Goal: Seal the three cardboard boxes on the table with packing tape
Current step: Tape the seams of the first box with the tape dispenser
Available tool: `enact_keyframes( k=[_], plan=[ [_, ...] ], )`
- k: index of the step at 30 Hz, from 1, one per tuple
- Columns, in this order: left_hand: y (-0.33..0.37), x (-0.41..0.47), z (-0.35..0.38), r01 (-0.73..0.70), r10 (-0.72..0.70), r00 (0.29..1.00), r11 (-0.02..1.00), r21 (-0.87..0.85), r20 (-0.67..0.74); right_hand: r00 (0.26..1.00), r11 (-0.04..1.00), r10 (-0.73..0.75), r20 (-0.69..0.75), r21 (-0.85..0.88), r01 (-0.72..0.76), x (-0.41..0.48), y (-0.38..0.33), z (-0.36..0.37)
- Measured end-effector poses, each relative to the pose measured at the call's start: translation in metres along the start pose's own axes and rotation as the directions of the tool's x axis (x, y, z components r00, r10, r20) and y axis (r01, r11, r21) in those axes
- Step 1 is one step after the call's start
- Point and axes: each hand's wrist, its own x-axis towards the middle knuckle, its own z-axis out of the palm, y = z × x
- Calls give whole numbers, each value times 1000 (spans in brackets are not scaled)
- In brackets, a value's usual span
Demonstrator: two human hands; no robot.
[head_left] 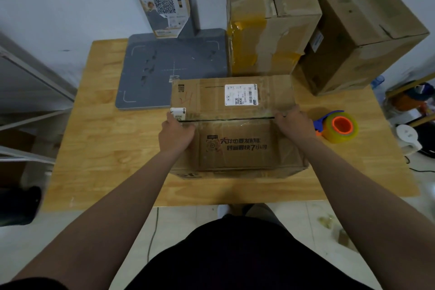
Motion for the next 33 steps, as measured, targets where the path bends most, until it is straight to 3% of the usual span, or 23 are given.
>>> enact_keyframes(
  k=[7,12,19,22,27,33],
  plan=[
    [5,4,-1,21,-20,1000,997,72,-24,998,997,58,35,44,-60,12,-5,-5],
    [8,5,2,40,-39,999,997,62,-26,997,986,29,68,162,-40,11,8,-1],
    [12,-1,5,45,-49,998,994,102,44,992,983,-10,126,185,-13,9,8,-6],
    [15,-9,7,51,-63,995,987,153,74,977,990,-88,194,130,64,-5,18,-10],
    [34,-36,11,-10,-15,994,972,235,105,965,998,-56,255,-25,65,-16,35,-17],
    [70,-102,37,-117,50,968,957,264,248,932,991,-94,350,-58,121,-21,53,-32]
  ],
)
